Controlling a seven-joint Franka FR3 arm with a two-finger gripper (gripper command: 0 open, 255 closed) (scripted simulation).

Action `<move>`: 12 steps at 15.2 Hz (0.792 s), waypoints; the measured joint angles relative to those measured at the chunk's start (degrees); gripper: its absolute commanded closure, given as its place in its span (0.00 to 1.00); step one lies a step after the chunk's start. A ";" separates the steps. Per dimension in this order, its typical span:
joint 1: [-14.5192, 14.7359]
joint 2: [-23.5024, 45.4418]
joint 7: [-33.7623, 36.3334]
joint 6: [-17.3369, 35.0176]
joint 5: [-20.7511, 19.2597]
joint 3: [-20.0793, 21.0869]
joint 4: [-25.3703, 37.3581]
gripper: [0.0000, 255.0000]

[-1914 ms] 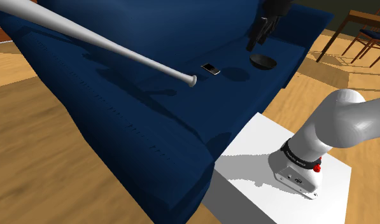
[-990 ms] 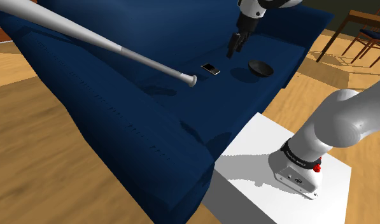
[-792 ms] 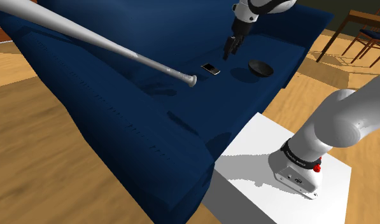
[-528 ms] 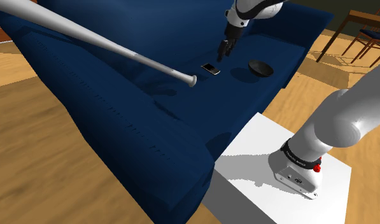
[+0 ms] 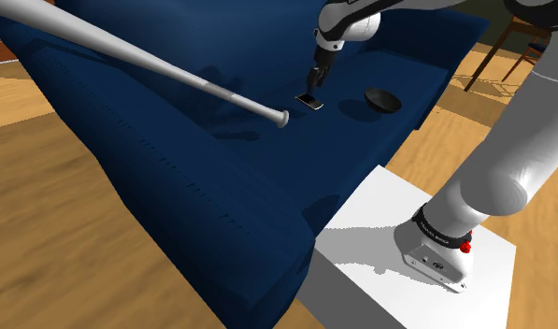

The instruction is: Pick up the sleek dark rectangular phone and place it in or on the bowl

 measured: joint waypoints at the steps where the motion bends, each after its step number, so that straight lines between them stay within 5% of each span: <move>1: -0.39 2.08 -1.11 -0.13 0.74 -0.05 1.97 0.00; 12: -1.02 8.06 -3.25 4.97 3.04 0.52 2.49 0.00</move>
